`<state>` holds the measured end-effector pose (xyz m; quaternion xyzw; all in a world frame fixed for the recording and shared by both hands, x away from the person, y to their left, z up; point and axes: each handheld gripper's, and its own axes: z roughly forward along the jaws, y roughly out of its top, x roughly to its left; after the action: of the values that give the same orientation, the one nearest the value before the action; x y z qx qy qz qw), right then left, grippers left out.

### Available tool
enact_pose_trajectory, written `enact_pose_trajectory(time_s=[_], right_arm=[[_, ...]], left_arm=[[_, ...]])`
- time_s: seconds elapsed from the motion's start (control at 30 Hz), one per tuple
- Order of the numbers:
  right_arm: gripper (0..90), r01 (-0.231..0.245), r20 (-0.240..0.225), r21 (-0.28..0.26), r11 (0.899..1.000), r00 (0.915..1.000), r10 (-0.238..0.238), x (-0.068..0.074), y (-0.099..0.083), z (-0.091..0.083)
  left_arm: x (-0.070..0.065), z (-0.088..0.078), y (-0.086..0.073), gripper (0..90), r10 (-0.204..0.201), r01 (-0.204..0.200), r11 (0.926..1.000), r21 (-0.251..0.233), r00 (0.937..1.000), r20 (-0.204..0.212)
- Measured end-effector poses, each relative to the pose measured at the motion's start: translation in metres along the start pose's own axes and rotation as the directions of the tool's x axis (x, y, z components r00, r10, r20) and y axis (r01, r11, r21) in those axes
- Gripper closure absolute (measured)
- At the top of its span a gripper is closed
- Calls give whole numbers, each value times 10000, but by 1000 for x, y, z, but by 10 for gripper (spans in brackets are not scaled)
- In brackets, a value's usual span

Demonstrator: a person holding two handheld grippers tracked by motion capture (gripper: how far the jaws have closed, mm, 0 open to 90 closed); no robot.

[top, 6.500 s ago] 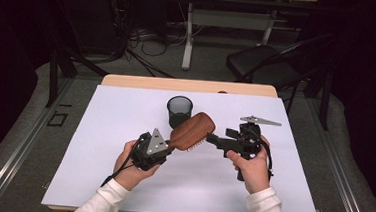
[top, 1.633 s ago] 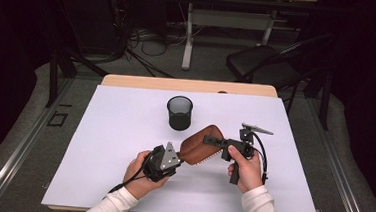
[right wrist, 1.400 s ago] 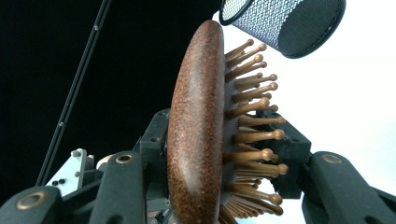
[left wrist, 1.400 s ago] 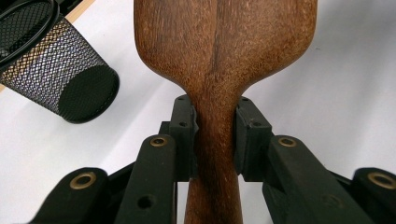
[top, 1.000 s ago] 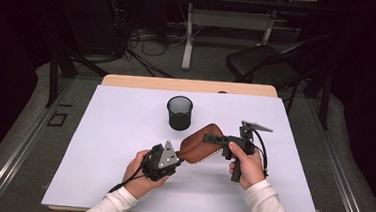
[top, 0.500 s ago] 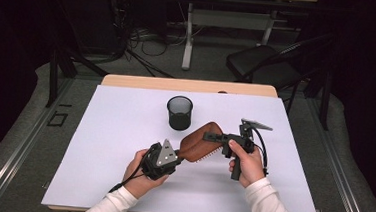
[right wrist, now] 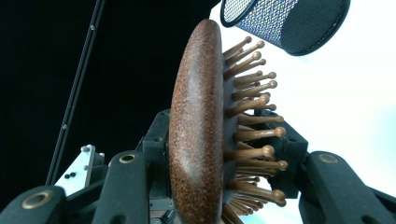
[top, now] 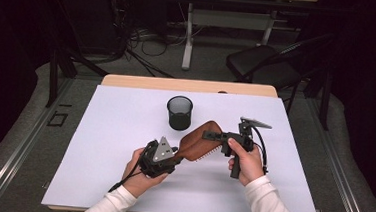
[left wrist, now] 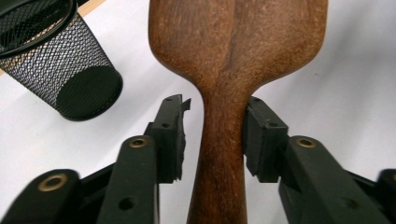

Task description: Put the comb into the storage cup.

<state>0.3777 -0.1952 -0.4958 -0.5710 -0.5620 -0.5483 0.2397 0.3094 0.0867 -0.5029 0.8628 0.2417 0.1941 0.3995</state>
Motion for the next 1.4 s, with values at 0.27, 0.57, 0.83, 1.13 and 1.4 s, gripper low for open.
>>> enact_pose_trajectory(time_s=[0.27,0.57,0.83,1.13,1.4], right_arm=[[517,-7,209,-105,9999,9998,9,1,3,-1],[516,19,377,-219,9998,9993,-11,-2,7,-3],[516,17,497,-311,9995,9988,-2,-2,10,-5],[515,172,600,-404,9990,9981,-148,3,16,-7],[514,152,732,-417,9990,9972,-121,4,19,-5]], left_arm=[[6,-1,-2,502,-366,366,9993,6,9993,-7],[12,-2,-3,442,-952,954,9954,-68,9949,326],[18,-5,-3,410,-1418,1441,9890,-347,9881,600],[23,-9,-4,409,-1701,1729,9839,-460,9836,600],[27,-9,-5,223,-2067,2091,9763,-566,9774,450]])
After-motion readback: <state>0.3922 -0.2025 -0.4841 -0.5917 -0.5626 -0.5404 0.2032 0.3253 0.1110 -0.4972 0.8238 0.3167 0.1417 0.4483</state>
